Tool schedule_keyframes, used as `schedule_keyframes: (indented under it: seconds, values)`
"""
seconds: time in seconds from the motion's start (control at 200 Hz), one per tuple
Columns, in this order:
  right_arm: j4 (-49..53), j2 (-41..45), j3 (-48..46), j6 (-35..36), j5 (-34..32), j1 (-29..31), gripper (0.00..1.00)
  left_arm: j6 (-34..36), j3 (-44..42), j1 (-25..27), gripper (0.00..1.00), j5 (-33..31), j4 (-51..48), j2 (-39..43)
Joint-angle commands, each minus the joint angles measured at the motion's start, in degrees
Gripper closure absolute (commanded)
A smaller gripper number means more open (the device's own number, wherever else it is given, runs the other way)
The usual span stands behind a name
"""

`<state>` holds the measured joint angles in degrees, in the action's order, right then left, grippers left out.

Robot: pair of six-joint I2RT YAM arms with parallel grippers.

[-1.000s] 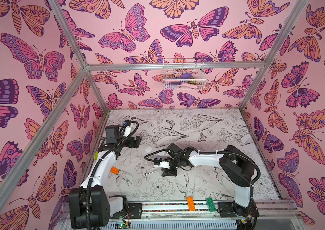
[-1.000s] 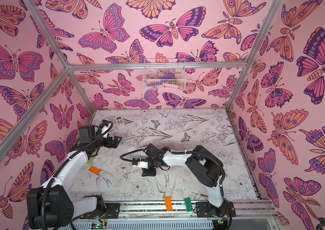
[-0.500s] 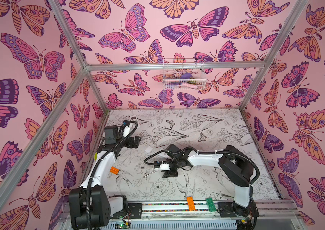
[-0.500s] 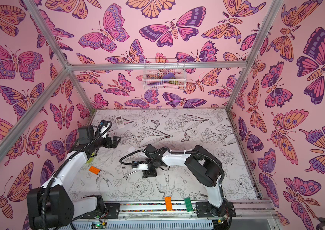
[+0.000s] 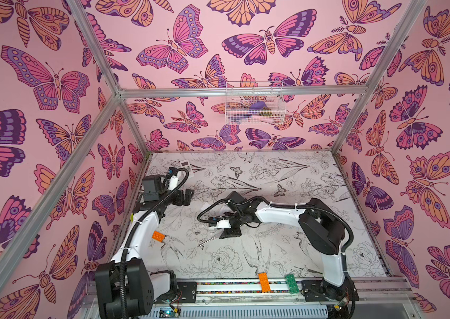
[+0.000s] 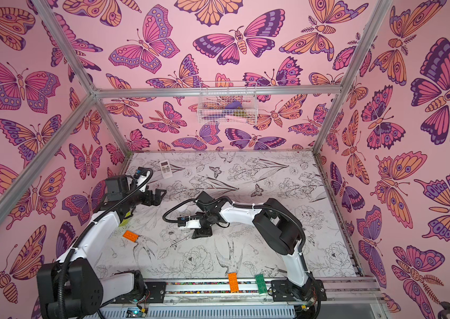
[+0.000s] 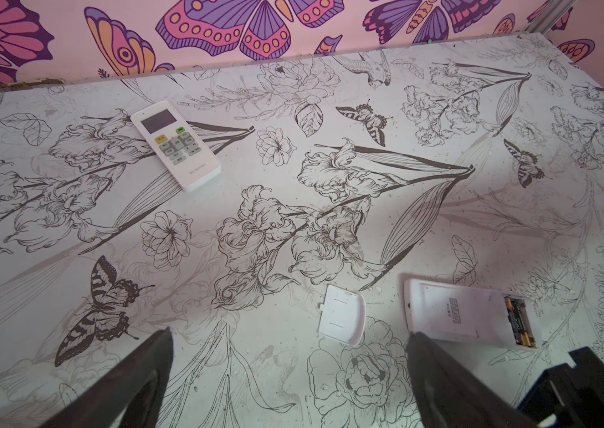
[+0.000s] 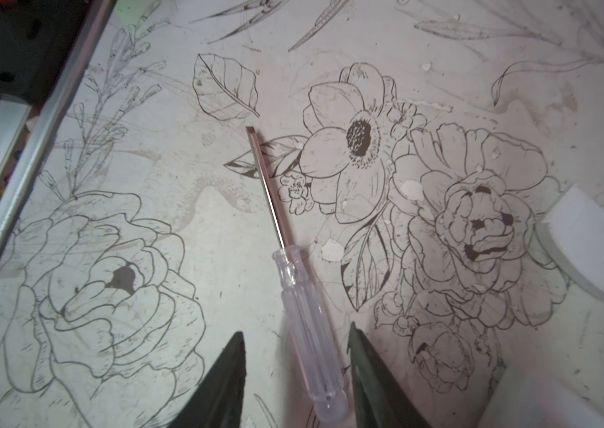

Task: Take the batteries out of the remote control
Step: 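Close the right gripper on the screwdriver handle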

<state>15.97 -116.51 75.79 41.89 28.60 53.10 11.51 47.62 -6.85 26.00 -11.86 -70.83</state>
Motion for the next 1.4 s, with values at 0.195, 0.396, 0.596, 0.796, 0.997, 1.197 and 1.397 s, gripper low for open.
schedule_keyframes:
  seconds: [0.195,0.396,0.596,0.796,0.997,1.197,1.397]
  values:
    - [2.8,-2.5,2.3,2.5,-0.3,0.0,0.56,-0.3,-0.6,-0.8,0.0,1.8,0.6,0.6]
    - [4.1,-2.2,0.5,5.8,-4.6,0.3,0.6,-0.2,-0.8,-1.0,0.0,1.8,1.0,0.8]
    - [1.7,-1.9,0.0,5.9,-4.6,0.7,0.75,-0.1,-0.8,-1.4,0.01,1.7,1.0,0.7]
    - [-0.4,1.5,-1.9,8.4,-9.6,1.3,0.93,-0.9,0.1,-1.7,0.01,2.6,0.0,0.9]
    - [-10.0,11.4,-8.4,10.2,-19.4,1.2,0.95,-5.4,2.5,-2.2,0.0,8.2,-1.0,1.0]
    - [-26.4,19.3,-17.6,12.1,-32.1,1.5,0.94,-11.5,5.8,-2.2,0.0,21.8,-1.3,0.6]
    - [-45.6,21.1,-25.3,16.9,-44.9,2.6,0.94,-16.5,5.4,-2.1,0.01,34.6,1.9,0.0]
